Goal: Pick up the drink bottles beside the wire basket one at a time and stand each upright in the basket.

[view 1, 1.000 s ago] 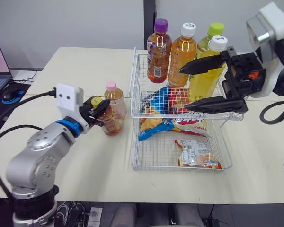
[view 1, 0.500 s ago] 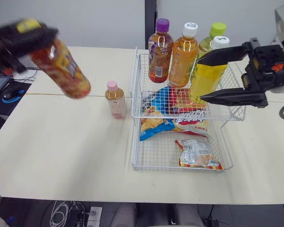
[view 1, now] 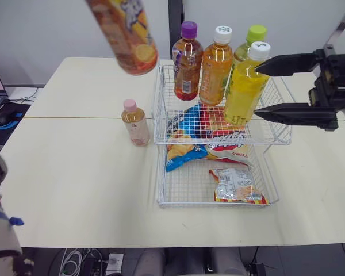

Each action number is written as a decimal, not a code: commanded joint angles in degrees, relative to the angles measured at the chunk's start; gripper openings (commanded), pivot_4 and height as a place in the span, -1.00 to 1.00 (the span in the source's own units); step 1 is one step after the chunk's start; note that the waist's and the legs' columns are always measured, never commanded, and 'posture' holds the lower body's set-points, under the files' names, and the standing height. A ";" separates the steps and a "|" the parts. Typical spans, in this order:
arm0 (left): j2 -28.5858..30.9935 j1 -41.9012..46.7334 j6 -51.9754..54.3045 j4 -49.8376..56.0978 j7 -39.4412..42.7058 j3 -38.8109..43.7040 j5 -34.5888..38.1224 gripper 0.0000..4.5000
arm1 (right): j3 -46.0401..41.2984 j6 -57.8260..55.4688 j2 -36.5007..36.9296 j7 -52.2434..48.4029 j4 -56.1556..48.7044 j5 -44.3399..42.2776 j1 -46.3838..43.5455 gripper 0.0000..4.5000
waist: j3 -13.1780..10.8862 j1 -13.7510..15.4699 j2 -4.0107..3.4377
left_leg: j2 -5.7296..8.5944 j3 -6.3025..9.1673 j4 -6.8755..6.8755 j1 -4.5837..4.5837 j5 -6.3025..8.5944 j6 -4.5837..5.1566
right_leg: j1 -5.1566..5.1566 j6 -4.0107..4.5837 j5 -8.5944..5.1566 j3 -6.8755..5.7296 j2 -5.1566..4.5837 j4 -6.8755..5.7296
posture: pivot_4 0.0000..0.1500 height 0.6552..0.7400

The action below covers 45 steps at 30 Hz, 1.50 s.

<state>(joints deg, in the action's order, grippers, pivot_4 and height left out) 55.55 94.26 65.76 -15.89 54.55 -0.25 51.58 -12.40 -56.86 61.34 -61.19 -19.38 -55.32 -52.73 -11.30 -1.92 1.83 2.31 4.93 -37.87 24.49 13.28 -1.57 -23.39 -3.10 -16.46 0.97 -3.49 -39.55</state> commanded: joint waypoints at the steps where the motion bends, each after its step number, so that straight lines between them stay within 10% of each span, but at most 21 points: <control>1: -3.45 3.08 -3.53 -2.04 4.24 -1.48 -3.90 -0.38 | -2.89 -0.03 1.17 1.66 -1.39 -1.21 -0.08 1.00 | 0.00 -0.05 0.00 | -0.01 -0.03 0.00 0.00 0.00 0.00 | -0.01 0.00 0.00 0.01 0.00 0.00 | 1.00 1.00; 19: -24.44 -11.08 -20.66 -0.30 7.42 -6.43 -19.17 -0.38 | -6.01 -0.36 4.90 4.67 -3.01 -4.44 2.83 1.00 | -0.01 0.07 -0.03 | -0.01 0.10 -0.03 0.09 0.00 0.00 | -0.19 0.01 0.01 0.19 -0.06 -0.09 | 1.00 1.00; 39: -34.15 -10.22 -25.69 -9.55 7.50 -5.62 -24.83 -0.38 | -8.61 -0.13 8.61 5.55 -3.49 -5.45 6.48 1.00 | -0.01 0.31 -0.04 | 0.05 0.14 -0.13 0.17 -0.01 0.00 | -0.12 -0.01 0.02 0.04 -0.09 -0.08 | 1.00 1.00; 45: -33.19 -8.76 -23.17 -8.37 11.41 -4.57 -23.32 0.47 | -9.01 -0.06 9.05 6.03 -3.55 -5.58 7.05 1.00 | -0.01 0.26 -0.04 | 0.05 0.12 -0.12 0.17 -0.01 0.00 | -0.13 -0.01 0.02 0.02 -0.08 -0.08 | 1.00 1.00</control>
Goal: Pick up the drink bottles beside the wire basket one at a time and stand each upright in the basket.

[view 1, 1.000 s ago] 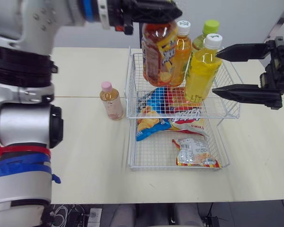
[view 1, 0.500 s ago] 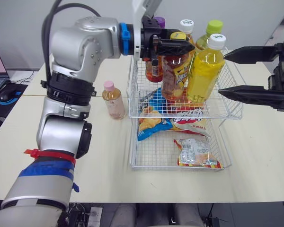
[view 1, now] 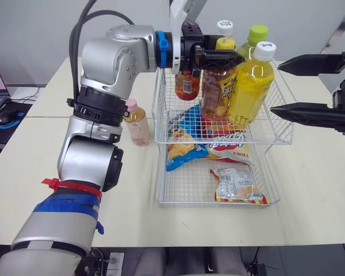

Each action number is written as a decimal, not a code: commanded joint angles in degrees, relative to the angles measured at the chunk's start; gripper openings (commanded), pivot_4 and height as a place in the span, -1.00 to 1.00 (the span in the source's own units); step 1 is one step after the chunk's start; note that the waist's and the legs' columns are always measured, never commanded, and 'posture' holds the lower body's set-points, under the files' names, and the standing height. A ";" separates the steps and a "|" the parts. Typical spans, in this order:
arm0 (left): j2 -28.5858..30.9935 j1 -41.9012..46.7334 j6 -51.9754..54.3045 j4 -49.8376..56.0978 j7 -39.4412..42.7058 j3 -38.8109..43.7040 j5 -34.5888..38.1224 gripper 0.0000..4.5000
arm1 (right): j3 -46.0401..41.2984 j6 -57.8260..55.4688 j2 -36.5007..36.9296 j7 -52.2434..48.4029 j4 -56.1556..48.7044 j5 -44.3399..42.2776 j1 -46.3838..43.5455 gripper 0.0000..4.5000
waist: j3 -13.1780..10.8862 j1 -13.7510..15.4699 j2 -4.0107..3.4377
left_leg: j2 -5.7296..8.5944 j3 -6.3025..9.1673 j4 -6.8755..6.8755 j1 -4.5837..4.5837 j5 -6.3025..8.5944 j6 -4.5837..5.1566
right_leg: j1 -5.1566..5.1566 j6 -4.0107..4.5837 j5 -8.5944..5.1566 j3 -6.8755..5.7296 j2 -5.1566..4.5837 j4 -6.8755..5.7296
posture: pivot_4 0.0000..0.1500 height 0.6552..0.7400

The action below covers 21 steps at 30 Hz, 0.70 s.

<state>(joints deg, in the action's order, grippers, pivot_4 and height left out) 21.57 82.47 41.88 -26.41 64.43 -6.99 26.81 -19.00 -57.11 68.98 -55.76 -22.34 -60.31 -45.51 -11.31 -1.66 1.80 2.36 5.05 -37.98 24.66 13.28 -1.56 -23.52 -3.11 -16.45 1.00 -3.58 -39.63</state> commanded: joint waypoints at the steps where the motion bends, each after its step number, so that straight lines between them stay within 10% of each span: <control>1: 0.98 3.29 1.14 2.34 1.97 2.49 1.72 0.63 | -2.51 0.23 1.49 0.65 -0.60 -0.58 -0.10 1.00 | 0.00 0.00 0.00 | 0.00 0.00 0.00 0.00 0.00 0.00 | 0.00 0.00 0.00 0.00 0.00 0.00 | 1.00 1.00; 4: 1.63 3.91 1.70 2.77 2.77 3.19 1.88 1.00 | -2.75 0.43 1.67 0.83 -0.55 -0.39 0.07 1.00 | 0.00 -0.03 0.00 | 0.00 0.01 0.00 0.00 0.00 0.00 | 0.00 0.00 0.00 0.00 0.00 0.00 | 1.00 1.00; 21: 10.74 4.22 4.38 13.19 -1.05 11.08 4.39 1.00 | -2.99 3.68 3.40 0.29 1.18 3.48 0.45 1.00 | 0.00 -0.13 -0.01 | -0.02 0.12 0.00 -0.02 0.00 0.00 | -0.01 0.00 0.00 0.02 0.01 -0.01 | 1.00 1.00</control>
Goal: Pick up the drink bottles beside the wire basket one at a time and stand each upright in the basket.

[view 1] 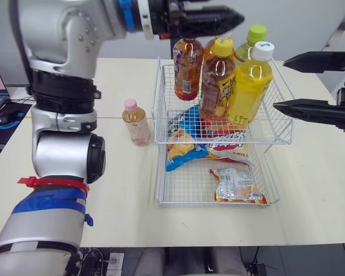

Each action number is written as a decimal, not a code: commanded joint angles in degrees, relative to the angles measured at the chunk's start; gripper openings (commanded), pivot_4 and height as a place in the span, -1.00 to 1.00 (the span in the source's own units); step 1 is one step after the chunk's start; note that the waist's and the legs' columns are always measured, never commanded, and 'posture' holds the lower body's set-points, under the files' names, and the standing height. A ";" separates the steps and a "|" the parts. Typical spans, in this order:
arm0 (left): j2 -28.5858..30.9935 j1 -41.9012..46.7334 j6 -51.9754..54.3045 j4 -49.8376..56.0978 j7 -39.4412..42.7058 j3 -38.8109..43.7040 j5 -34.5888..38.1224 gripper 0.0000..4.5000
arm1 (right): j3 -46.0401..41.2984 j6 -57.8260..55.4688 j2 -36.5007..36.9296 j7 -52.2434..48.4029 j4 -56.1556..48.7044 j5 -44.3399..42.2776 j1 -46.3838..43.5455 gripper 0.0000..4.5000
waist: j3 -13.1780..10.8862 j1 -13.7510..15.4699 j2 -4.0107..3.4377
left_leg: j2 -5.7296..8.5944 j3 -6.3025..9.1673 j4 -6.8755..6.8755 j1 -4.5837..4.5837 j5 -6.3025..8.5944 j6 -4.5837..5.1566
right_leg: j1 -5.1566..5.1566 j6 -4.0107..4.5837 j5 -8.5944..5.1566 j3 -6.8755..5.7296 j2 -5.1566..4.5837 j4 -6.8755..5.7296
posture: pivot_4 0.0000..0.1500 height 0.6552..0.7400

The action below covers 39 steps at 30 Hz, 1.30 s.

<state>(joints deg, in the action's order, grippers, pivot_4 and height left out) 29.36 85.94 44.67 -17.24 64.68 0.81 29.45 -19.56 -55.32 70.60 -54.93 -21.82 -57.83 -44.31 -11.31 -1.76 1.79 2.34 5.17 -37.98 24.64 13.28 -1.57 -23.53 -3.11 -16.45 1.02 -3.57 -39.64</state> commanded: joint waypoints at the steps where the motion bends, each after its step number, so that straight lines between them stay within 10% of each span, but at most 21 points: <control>1: 4.18 0.42 1.90 4.49 -1.63 3.87 1.71 1.00 | -2.54 2.04 2.00 -0.80 0.83 1.19 -0.71 1.00 | 0.00 -0.10 0.00 | 0.00 -0.01 0.00 -0.01 0.00 0.00 | 0.00 0.00 0.00 0.01 0.00 0.00 | 1.00 1.00; 9: 16.22 -6.94 6.92 7.53 -10.91 11.21 0.15 1.00 | -0.14 1.31 -2.29 -0.86 -0.89 -5.56 -3.86 1.00 | 0.04 -0.23 -0.06 | -0.03 -0.08 0.04 -0.19 0.00 0.00 | 0.04 0.00 0.00 0.13 0.02 -0.13 | 1.00 1.00; 20: 28.03 -43.22 1.36 20.82 -13.58 26.56 -1.22 1.00 | 16.18 3.26 -13.90 -5.52 -3.99 -2.41 -9.67 1.00 | 0.04 -0.09 -0.07 | -0.08 -0.13 0.02 -0.25 0.00 0.00 | 0.02 0.02 0.00 0.18 0.00 -0.20 | 1.00 1.00; 28: 22.15 -64.27 1.41 29.93 -15.22 36.24 3.57 1.00 | 19.23 3.24 -18.13 -3.98 -2.62 1.90 -11.80 1.00 | 0.07 0.61 -0.02 | -0.04 -0.01 0.02 -0.22 0.00 0.00 | 0.07 0.03 0.01 0.02 -0.32 -0.10 | 1.00 1.00; 39: 6.74 -59.19 2.16 38.15 -34.48 21.14 3.44 1.00 | 18.23 2.36 -18.92 -2.65 -3.09 3.24 -12.10 1.00 | 0.11 1.44 0.04 | 0.02 0.07 0.00 -0.27 0.00 0.00 | 0.23 0.05 0.06 -0.10 -0.37 0.00 | 1.00 1.00</control>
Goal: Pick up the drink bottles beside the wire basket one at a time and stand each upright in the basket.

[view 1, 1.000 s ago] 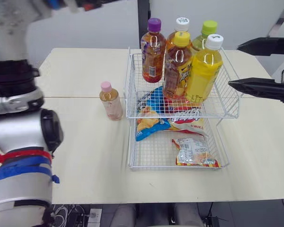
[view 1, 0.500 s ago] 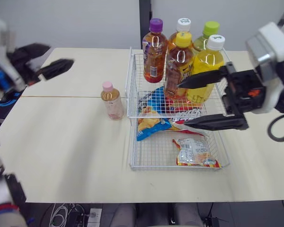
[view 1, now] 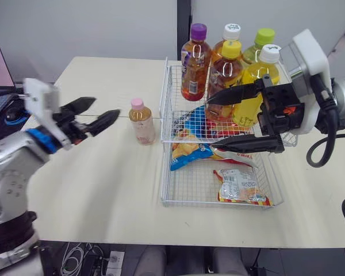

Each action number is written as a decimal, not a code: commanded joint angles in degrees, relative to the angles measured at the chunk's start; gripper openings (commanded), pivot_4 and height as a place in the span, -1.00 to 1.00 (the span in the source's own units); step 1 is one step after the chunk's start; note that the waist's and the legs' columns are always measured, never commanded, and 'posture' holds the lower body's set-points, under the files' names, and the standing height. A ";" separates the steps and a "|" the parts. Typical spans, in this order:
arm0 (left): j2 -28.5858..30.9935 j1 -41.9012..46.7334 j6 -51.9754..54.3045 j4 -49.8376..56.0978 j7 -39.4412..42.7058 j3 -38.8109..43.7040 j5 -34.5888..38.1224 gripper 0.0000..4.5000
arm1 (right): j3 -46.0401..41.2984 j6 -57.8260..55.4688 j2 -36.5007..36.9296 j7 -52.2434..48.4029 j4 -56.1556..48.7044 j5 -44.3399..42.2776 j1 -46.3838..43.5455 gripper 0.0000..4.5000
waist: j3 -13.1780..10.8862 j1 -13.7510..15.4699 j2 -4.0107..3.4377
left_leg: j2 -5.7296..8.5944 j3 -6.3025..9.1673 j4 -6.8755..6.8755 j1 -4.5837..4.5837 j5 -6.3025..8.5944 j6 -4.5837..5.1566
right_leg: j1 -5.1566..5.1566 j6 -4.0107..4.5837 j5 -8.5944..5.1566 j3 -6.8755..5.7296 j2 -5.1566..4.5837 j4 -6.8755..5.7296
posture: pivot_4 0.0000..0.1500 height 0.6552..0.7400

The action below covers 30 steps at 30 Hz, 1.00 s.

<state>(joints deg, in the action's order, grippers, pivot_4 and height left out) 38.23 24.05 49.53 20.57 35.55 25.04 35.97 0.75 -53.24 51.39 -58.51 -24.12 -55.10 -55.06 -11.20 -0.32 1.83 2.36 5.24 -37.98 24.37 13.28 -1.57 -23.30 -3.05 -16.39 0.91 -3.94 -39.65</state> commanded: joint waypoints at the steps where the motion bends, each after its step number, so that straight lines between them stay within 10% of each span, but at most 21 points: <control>1: -3.56 3.66 -2.91 -0.13 -6.84 -4.24 -3.39 1.00 | -2.13 0.43 0.37 1.04 -0.70 0.83 -1.27 1.00 | 0.00 0.01 0.00 | 0.00 -0.02 0.00 0.00 0.00 0.00 | 0.00 0.00 0.00 0.01 0.01 0.00 | 1.00 1.00; 19: -13.79 10.71 -12.44 -11.34 -16.80 -15.66 -14.80 1.00 | -2.18 0.47 0.61 0.56 -0.54 2.37 -0.62 1.00 | 0.00 0.01 0.00 | 0.00 -0.09 0.01 0.00 0.00 0.00 | -0.02 0.00 0.00 0.05 0.25 0.02 | 1.00 1.00; 30: -14.43 11.92 -13.02 -14.75 -15.19 -16.34 -14.80 -0.38 | -2.63 -0.32 0.41 1.43 -1.10 1.56 -0.22 1.00 | 0.00 0.07 0.00 | 0.00 -0.07 0.02 0.00 0.00 0.00 | -0.02 0.00 0.00 0.04 0.24 0.04 | 1.00 1.00</control>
<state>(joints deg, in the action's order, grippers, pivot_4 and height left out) 23.81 35.22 37.14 4.86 19.60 8.92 20.92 0.59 -53.41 51.33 -57.39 -23.99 -52.89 -55.00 -11.20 -0.25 1.83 2.37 5.17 -37.96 24.37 13.28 -1.57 -23.31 -3.05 -16.39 0.96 -3.69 -39.60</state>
